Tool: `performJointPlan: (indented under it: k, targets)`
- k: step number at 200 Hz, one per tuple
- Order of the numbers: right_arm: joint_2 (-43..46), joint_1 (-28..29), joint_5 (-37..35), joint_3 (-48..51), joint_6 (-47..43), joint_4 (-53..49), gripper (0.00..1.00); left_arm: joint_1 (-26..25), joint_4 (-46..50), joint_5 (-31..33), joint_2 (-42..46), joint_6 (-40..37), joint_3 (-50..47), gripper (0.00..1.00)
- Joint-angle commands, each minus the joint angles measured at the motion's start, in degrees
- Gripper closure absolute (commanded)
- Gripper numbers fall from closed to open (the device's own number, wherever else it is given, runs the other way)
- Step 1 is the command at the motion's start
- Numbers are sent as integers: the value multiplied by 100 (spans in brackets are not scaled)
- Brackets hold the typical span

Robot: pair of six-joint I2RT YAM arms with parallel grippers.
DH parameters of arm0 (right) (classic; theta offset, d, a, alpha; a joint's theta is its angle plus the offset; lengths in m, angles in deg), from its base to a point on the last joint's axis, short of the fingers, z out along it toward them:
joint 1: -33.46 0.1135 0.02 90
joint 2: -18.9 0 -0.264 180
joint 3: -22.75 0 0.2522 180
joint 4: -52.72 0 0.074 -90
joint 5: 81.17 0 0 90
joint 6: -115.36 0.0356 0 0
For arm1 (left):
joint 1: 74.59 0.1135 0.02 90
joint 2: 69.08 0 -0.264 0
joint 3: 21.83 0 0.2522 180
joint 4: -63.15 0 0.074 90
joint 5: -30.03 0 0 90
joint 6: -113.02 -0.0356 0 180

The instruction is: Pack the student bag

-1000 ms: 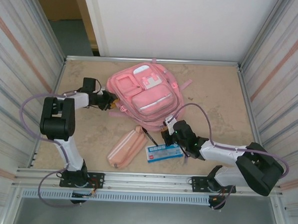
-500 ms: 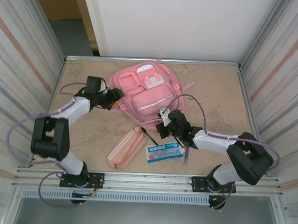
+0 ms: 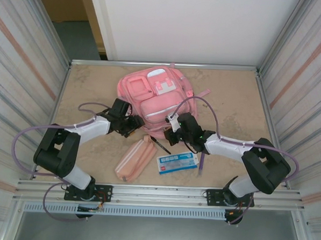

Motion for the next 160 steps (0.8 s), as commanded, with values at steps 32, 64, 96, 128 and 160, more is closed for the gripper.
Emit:
performJointPlan:
  k: [32, 64, 96, 128, 160]
  targets:
    - [-64, 143, 299, -497, -346, -72, 100, -18, -722, 756, -268, 161, 486, 70]
    - [-44, 1, 66, -461, -371, -574, 100, 245, -55, 721, -469, -566, 1333, 97]
    - [136, -222, -108, -422, -194, -1196, 100, 914, 404, 180, -826, -864, 1776, 100]
    - [295, -467, -185, -184, 62, -1347, 100, 1535, 720, -191, -1438, -1223, 2389, 100]
    - [232, -684, -24, -80, 117, -1425, 100, 1991, 1455, -730, -2225, -1636, 3541, 100]
